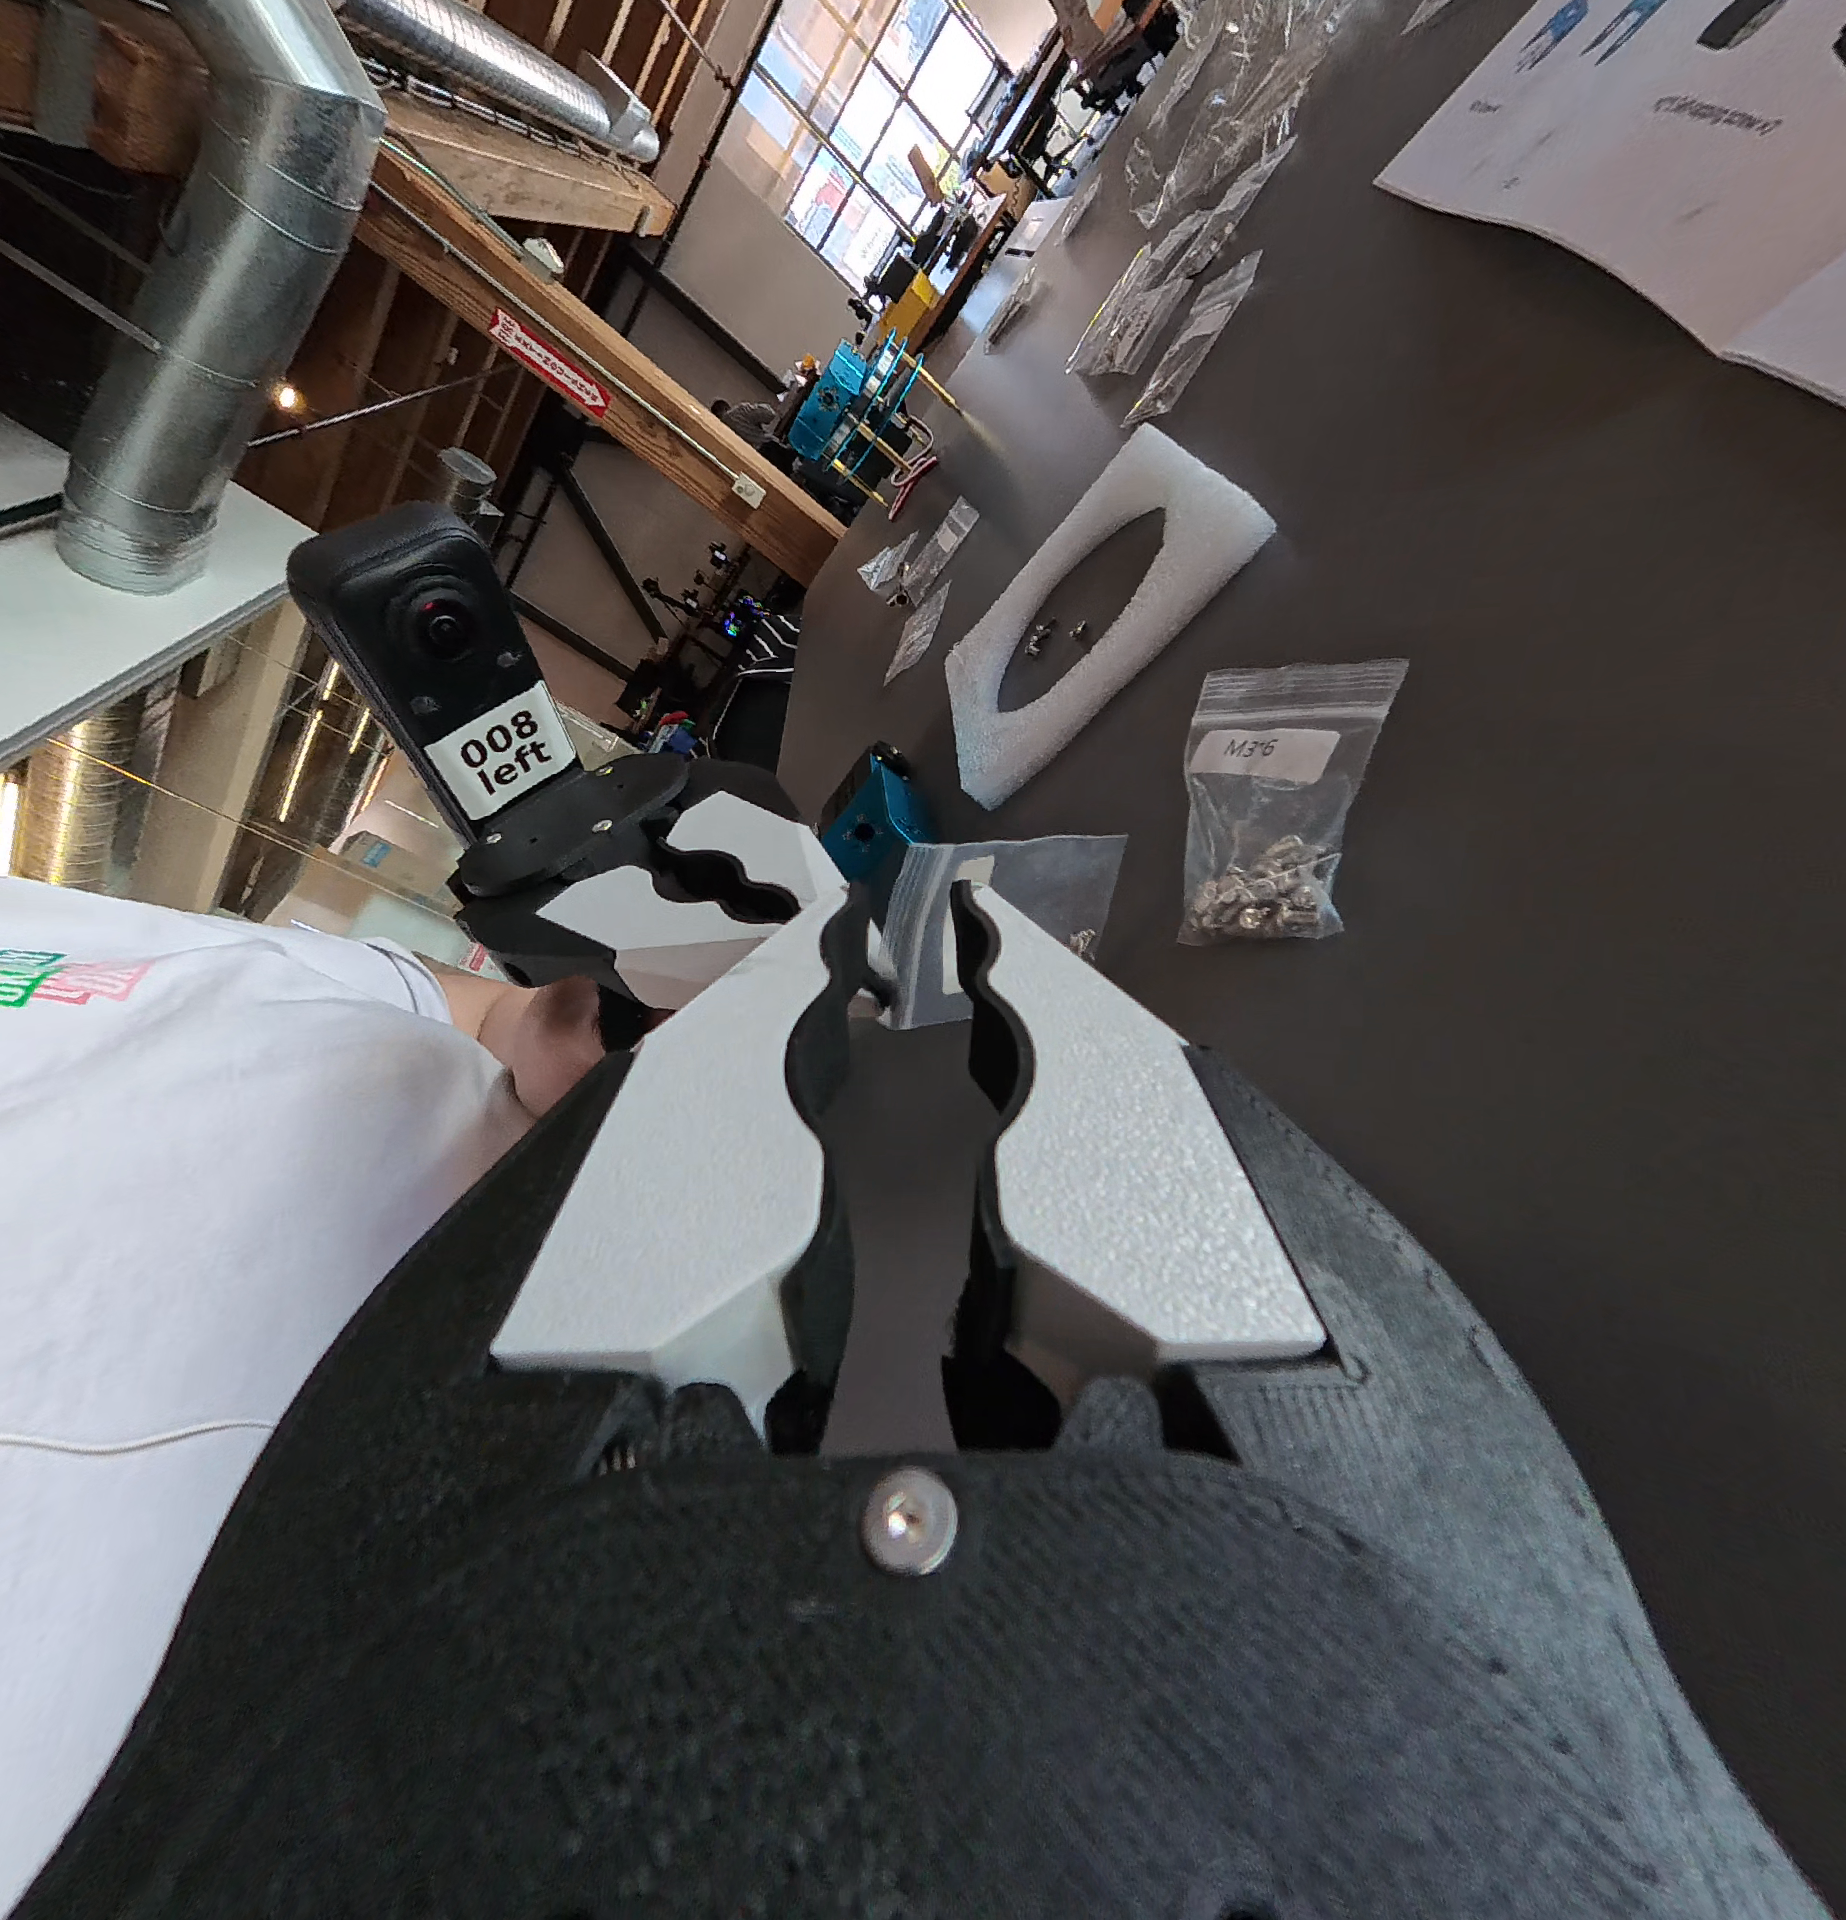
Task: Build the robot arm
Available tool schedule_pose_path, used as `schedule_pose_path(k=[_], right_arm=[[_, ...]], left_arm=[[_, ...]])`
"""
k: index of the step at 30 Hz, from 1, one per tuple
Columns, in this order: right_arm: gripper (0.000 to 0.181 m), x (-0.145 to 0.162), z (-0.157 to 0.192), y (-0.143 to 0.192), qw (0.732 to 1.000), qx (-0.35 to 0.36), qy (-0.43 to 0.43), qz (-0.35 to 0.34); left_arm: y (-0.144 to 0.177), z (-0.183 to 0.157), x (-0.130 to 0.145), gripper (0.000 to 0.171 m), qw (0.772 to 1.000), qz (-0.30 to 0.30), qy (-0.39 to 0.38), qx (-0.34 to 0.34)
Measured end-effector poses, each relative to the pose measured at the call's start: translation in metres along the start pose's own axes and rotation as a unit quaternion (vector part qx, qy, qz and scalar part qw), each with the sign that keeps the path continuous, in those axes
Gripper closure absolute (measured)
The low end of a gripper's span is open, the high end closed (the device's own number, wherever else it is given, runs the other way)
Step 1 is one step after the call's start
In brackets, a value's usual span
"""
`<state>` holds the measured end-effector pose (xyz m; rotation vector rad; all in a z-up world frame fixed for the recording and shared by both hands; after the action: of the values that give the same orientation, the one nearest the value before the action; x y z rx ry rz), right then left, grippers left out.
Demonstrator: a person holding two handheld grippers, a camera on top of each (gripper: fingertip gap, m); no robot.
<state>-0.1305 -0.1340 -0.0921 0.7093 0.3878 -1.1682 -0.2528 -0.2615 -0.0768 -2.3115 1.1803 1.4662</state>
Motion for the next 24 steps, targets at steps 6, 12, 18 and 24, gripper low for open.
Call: schedule_pose_path(k=[6, 12, 18, 24], right_arm=[[0.171, -0.0011, -0.0008, 0.0012, 1.0, -0.006, 0.004, -0.004], [0.171, -0.0024, -0.0038, 0.0032, 1.0, -0.01, -0.008, -0.013], [0.171, -0.0014, -0.0033, 0.0014, 1.0, -0.013, -0.008, -0.008], [0.17, -0.0016, -0.0035, 0.0013, 1.0, -0.023, -0.016, -0.011]], left_arm=[[-0.0001, 0.0005, -0.0005, 0.171, 1.0, -0.002, 0.001, 0.001], [0.0008, 0.0011, -0.0004, 0.171, 1.0, -0.004, 0.002, 0.002], [0.0009, 0.0011, -0.0002, 0.171, 1.0, -0.002, 0.002, 0.003], [0.0002, 0.0005, -0.0002, 0.171, 1.0, 0.0, -0.002, 0.003]])
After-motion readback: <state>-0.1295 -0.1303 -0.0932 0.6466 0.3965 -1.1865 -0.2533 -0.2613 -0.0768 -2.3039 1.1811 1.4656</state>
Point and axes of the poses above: each gripper's, where its closed fingertips meet, y back along the fingers, x out of its underside, z = x × y across the jaws, the point moved 10 cm from there along y, back along the fingers, and after that the axes turned 13 degrees about x, right-handed, at the moved point
